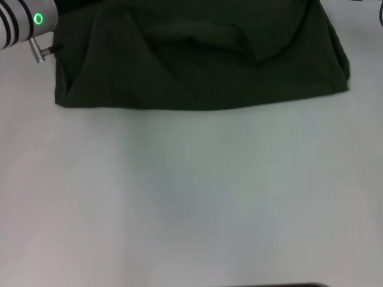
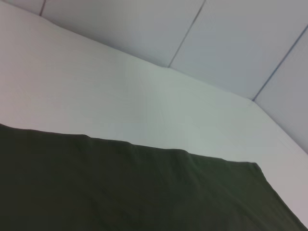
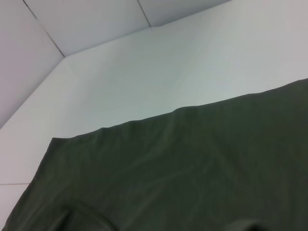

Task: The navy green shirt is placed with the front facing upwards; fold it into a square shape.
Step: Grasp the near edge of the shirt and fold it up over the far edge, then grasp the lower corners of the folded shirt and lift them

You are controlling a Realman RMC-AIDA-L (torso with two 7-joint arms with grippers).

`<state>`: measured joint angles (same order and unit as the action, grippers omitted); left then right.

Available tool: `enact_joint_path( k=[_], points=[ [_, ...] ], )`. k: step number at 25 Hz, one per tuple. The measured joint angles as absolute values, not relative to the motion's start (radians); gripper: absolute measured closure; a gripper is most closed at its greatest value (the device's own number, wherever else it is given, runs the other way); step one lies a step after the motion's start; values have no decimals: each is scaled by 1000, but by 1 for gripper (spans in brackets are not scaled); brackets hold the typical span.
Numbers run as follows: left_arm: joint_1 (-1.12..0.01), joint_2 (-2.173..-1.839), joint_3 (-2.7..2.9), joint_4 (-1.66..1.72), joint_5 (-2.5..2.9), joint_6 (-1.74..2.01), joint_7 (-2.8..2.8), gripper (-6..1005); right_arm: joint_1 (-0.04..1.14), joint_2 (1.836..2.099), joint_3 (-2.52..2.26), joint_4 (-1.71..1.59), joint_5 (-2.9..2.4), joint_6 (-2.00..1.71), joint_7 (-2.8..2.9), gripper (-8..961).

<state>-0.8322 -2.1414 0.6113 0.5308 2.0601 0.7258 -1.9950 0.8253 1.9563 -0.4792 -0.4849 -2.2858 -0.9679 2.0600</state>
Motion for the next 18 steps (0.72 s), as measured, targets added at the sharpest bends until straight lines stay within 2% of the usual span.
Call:
enact_joint_path(
  k=[2, 7, 14, 16, 18],
  points=[
    [-828, -2146, 611, 530, 2047, 718, -1981, 801, 825, 1958, -480, -485, -2286, -966, 2060, 790],
    [-820, -2157, 612, 534, 2037, 711, -1964, 581, 820, 1960, -480, -495, -2285, -965, 2060, 569],
    [-793, -2161, 615, 549, 2002, 771, -1919, 281, 773, 1972, -477, -556, -2270, -1008, 2052, 346],
    [-768, -2160, 615, 579, 1975, 851, -1897, 204, 738, 1975, -477, -587, -2247, -1051, 2046, 302],
    [-739, -2160, 615, 614, 1949, 942, -1878, 187, 697, 1975, -478, -612, -2212, -1099, 2041, 279]
  ],
)
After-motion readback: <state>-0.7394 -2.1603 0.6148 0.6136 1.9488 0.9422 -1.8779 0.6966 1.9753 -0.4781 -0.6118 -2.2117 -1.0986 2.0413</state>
